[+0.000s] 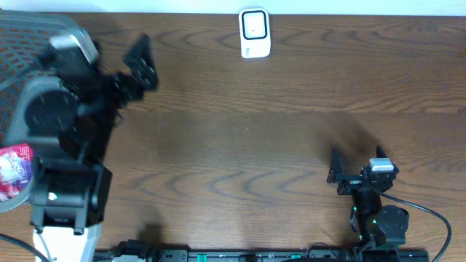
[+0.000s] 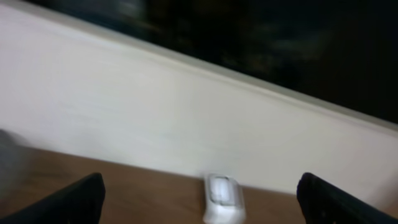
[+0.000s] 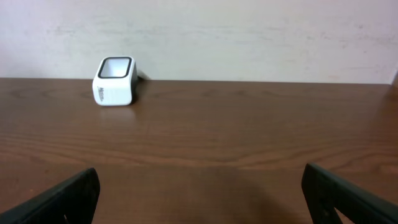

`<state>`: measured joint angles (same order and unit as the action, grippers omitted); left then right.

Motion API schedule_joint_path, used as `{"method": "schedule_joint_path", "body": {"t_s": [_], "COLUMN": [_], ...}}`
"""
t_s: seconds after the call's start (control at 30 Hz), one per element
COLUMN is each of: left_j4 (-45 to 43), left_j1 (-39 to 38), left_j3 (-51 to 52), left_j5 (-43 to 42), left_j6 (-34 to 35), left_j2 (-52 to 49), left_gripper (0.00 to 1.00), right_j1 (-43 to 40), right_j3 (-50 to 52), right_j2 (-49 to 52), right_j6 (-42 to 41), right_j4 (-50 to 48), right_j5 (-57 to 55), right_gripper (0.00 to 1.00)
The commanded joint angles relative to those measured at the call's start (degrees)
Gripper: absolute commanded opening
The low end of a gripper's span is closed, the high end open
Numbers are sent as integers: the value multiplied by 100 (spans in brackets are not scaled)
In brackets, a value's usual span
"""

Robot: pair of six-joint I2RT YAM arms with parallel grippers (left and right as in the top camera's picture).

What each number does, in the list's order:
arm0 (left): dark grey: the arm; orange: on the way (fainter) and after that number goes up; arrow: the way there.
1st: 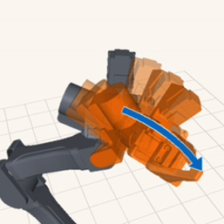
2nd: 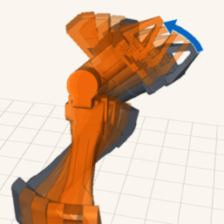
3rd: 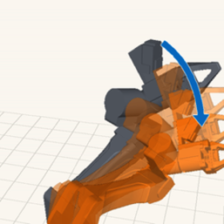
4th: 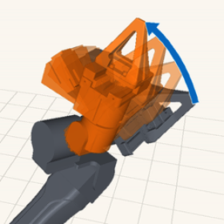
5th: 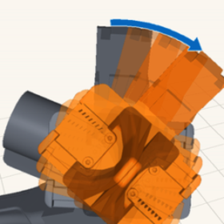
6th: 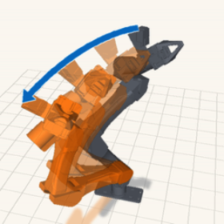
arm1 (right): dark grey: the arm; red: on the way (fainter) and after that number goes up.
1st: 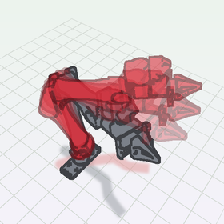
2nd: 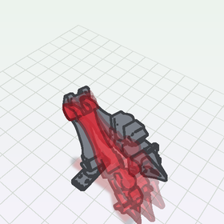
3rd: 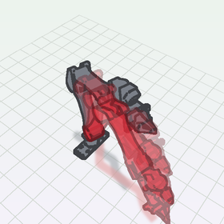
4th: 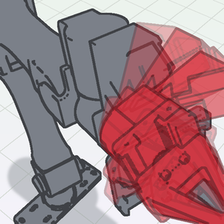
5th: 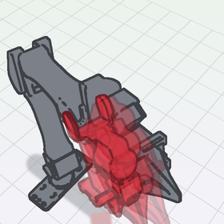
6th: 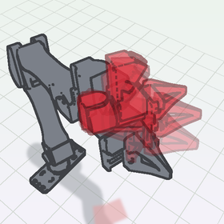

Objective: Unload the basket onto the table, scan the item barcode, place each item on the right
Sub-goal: 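Reach the left gripper into the basket and grasp the purple-red package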

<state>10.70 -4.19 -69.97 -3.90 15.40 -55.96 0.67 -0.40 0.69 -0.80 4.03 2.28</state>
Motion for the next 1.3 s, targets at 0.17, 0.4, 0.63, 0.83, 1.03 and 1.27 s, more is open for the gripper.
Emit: {"method": "schedule_joint_path", "body": {"t_s": [0.17,0.4,0.63,0.83,1.03,1.27], "left_j4": [1388,3268,4052,4352,4273,4280], "left_j1": [1246,3226,4835,5296,5362,5331], "left_j3": [-1939,-2243,-2240,-2234,-2214,-2208], "left_j5": [3738,2317,129,-273,-249,472], "left_j6": [-815,-505,-525,-529,-527,-522], "left_j2": [-1189,-2011,-2929,-3139,-3254,-3866], "left_gripper": [98,98,98,98,98,98], "right_j1": [28,28,28,28,28,28], "right_j3": [4,4,4,4,4,4], "right_j2": [-37,-37,-37,-37,-37,-37], "right_j6": [63,63,63,63,63,63], "right_j4": [26,26,26,26,26,26], "right_j5": [-24,-24,-24,-24,-24,-24], "right_gripper": [99,99,99,99,99,99]}}
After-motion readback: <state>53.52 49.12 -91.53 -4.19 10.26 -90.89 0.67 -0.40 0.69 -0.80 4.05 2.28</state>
